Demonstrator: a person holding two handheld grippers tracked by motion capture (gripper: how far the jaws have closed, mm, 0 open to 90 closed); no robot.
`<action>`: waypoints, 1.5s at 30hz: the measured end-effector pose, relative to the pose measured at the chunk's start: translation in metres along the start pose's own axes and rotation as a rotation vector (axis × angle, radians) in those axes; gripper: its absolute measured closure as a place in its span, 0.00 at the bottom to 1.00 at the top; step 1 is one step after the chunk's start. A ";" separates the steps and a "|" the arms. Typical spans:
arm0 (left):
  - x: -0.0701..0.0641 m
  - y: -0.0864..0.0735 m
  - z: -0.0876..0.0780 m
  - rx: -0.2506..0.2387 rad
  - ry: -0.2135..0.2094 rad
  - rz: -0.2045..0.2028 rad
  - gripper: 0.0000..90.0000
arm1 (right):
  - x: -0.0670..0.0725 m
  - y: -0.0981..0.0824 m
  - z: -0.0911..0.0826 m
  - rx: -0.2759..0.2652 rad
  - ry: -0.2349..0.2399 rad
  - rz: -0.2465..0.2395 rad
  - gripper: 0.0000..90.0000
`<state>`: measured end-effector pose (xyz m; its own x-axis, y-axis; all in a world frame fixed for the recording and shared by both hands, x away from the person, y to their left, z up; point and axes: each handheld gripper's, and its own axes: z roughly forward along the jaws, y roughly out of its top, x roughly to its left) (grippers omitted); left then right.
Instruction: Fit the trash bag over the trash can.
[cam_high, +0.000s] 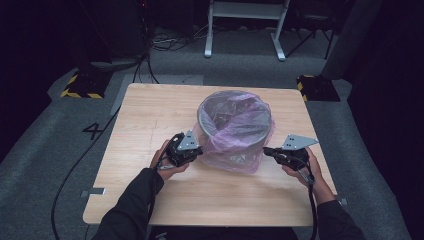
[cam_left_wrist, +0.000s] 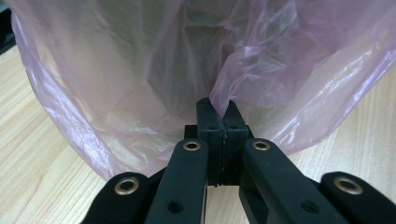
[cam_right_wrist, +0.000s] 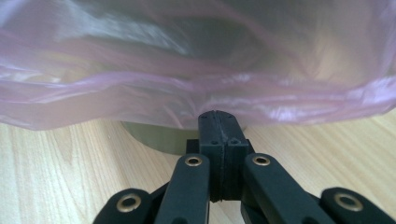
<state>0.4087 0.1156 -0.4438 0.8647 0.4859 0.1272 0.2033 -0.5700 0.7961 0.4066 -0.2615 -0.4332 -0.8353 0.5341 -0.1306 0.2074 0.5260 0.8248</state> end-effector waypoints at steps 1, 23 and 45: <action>0.000 -0.001 0.001 -0.002 -0.005 -0.003 0.99 | -0.001 -0.002 0.002 0.002 0.001 0.011 1.00; -0.004 -0.009 0.004 -0.011 0.005 -0.027 0.94 | 0.036 -0.006 -0.017 -0.129 0.163 0.044 0.19; -0.002 -0.011 0.016 0.035 0.026 -0.016 0.98 | 0.018 -0.012 0.002 -0.135 0.129 0.143 1.00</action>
<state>0.4120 0.1105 -0.4619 0.8492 0.5118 0.1302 0.2332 -0.5846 0.7771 0.3897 -0.2568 -0.4464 -0.8625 0.5029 0.0573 0.2655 0.3531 0.8972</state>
